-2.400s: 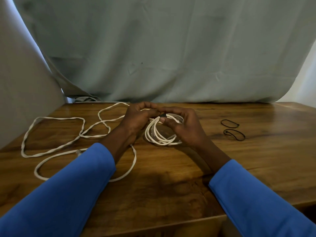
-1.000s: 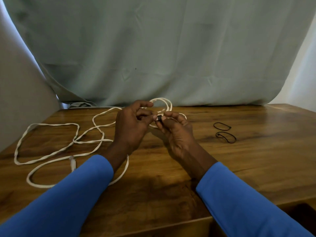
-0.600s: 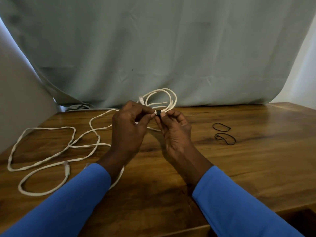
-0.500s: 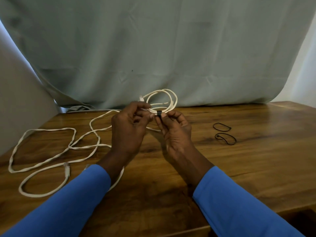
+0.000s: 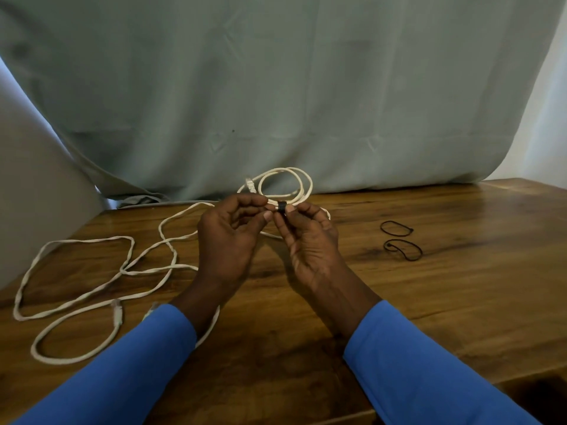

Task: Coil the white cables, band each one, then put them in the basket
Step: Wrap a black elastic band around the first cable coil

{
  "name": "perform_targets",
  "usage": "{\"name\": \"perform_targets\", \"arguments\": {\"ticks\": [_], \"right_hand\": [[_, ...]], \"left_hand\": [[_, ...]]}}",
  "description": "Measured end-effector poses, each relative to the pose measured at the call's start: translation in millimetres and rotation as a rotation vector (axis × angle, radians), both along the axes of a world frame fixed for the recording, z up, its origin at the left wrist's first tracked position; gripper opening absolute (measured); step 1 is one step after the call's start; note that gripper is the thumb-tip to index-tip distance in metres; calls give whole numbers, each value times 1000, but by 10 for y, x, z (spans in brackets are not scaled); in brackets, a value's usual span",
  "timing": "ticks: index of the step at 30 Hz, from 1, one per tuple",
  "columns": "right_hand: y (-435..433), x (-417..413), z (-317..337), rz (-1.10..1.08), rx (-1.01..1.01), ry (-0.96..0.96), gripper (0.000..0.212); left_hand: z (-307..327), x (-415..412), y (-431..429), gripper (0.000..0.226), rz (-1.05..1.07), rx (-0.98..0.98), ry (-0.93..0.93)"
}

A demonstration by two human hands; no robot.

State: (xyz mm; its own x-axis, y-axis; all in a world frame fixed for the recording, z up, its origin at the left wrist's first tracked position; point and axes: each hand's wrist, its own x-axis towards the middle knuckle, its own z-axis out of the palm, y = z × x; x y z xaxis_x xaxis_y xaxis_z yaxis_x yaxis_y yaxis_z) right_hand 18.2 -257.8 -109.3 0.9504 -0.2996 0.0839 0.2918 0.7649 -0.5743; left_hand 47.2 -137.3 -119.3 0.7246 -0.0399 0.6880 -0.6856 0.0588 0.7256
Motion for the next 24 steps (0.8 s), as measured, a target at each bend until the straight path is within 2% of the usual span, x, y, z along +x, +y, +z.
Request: {"name": "perform_targets", "arguments": {"ticks": [7,12,14,17,21,24], "right_hand": [[-28,-35,8,-18,-15,-18,20],[14,-33,-8,-56,-55,-40,21],[26,-32,-9,-76,-69,-27,22],[29,-39,-15,-108,-108,-13,22],[34,-59,-32,-139,-157,-4,22],[54,-55,-39,-173,-181,-6,19]], "left_hand": [[13,-52,-34,18,81,152,-87],[49,-113,-56,28,152,87,-31],[55,-107,-57,24,184,60,2],[47,-119,-59,16,202,125,-27],[15,-136,-50,19,216,228,-72],[29,-142,-60,24,228,215,-36]]}}
